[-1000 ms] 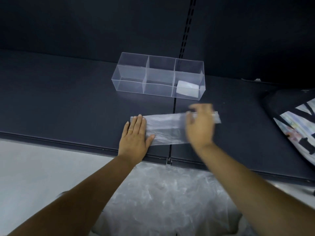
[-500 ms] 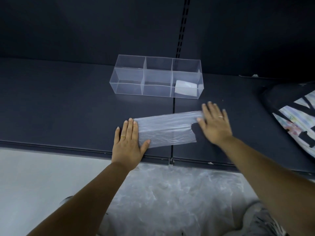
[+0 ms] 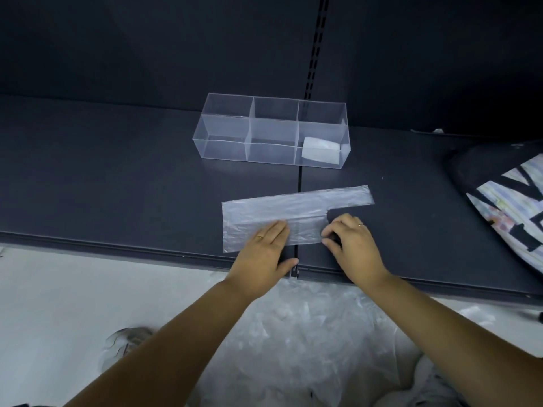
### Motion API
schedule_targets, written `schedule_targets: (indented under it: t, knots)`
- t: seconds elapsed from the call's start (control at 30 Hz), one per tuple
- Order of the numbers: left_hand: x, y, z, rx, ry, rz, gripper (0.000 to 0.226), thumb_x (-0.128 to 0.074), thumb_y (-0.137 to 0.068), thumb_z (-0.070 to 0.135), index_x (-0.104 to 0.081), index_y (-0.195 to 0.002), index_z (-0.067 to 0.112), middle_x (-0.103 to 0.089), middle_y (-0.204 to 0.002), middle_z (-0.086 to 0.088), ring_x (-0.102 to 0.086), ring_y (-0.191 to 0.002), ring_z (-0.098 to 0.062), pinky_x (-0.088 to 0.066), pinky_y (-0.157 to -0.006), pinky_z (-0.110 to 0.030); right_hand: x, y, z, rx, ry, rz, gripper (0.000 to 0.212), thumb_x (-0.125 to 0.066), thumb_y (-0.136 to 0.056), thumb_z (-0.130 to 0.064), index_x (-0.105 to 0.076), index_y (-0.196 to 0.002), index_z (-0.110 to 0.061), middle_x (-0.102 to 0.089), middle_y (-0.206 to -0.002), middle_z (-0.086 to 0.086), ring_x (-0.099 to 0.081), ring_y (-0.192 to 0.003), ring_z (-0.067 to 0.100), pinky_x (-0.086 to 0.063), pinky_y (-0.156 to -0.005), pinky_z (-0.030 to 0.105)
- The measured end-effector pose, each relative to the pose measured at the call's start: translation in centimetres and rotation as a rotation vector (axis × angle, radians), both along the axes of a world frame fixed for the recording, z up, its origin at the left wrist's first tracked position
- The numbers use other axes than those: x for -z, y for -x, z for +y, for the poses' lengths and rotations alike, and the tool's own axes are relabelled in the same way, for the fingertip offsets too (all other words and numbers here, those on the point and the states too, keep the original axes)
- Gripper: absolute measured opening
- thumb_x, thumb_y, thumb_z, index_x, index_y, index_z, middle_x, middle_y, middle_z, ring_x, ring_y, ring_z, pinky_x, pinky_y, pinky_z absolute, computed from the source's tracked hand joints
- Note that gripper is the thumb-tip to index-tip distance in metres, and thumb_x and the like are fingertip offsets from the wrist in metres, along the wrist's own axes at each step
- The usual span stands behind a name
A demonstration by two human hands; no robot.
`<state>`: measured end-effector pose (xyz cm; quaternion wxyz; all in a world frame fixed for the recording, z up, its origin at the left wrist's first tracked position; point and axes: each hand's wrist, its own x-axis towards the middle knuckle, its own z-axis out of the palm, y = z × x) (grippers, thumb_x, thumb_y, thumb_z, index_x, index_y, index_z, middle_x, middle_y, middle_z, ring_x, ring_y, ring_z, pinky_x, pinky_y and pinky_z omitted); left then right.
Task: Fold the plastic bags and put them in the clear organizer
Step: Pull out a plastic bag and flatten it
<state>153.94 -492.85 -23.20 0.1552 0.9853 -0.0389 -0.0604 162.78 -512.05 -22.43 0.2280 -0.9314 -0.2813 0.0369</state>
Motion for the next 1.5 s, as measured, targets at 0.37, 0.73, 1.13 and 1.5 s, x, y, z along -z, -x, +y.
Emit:
schedule_targets:
  t: [0.37,0.73,1.13,1.5]
  knots:
    - [0.0,-0.9,-0.6,-0.087,0.038,-0.155,0.055,-0.052,-0.085,-0.009,-0.05,-0.137,0.01,-0.049,-0.144,-0.005,-0.045,-0.133,-0.02,-0.033,-0.111,-0.027,-3.4,-1.4,0.3,-0.02,0.114,0.095,0.004,-0.061,-0.09,-0.019,-0.056,-0.09,-0.019,-0.046,-0.103,-0.003,-0.047,-0.107,0.022,-0.035,-0.091,0.031]
    - [-2.2,0.2,0.2,-0.144,-0.027,-0.147,0.012,-0.066,-0.081,0.003,-0.071,-0.085,0.013,-0.068,-0.074,-0.008,-0.062,-0.07,-0.027,-0.047,-0.063,-0.03,-1.5,-1.4,0.5,-0.048,0.054,0.01,0.007,-0.076,-0.077,-0.023,-0.069,-0.079,-0.024,-0.065,-0.093,-0.014,-0.048,-0.104,0.012,-0.02,-0.093,0.027]
    - [-1.4,0.4,7.5,-0.88,0.479,-0.041,0.017,-0.062,-0.092,0.019,-0.072,-0.102,0.011,-0.072,-0.101,-0.005,-0.065,-0.096,-0.023,-0.046,-0.08,-0.027,-0.1,-4.7,2.0,0.45,-0.402,0.53,0.013,-0.072,-0.083,-0.013,-0.067,-0.073,-0.021,-0.067,-0.072,-0.006,-0.058,-0.064,0.001,-0.039,-0.054,0.001]
    - [2.0,-0.1,-1.7,-0.299,-0.177,0.048,0.073,0.008,-0.089,0.058,0.009,-0.152,0.021,0.012,-0.161,-0.002,0.013,-0.147,-0.024,0.008,-0.118,-0.049,-0.6,-3.1,2.9,0.469,-0.122,0.184,0.02,-0.06,-0.083,-0.001,-0.063,-0.101,-0.01,-0.061,-0.101,0.009,-0.058,-0.097,0.027,-0.045,-0.084,0.032]
